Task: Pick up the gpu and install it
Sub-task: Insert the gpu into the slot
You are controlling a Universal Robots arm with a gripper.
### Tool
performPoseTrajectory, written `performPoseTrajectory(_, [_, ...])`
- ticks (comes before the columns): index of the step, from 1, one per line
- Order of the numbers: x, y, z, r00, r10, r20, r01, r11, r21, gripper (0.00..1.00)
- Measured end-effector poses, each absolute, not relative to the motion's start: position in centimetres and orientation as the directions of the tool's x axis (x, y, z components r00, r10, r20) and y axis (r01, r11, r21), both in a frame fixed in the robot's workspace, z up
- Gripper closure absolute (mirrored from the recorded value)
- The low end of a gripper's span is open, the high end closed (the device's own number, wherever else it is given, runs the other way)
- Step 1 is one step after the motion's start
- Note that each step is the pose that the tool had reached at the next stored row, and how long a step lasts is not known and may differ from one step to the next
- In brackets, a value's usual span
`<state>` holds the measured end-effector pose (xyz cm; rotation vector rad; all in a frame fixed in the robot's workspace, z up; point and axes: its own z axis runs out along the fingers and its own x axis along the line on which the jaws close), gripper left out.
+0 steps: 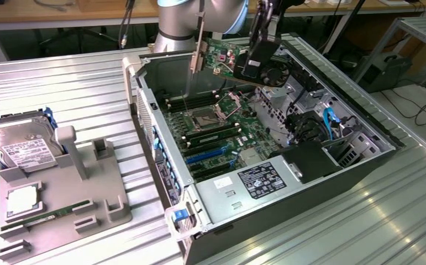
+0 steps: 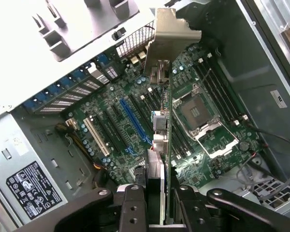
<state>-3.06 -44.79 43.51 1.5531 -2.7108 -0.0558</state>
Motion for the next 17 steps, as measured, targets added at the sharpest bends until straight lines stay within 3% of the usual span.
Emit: performPoseTrajectory(17, [-3.06,-44.8,43.5,-0.352,-0.936,-0.003,-0.935,0.352,0.039,0.73])
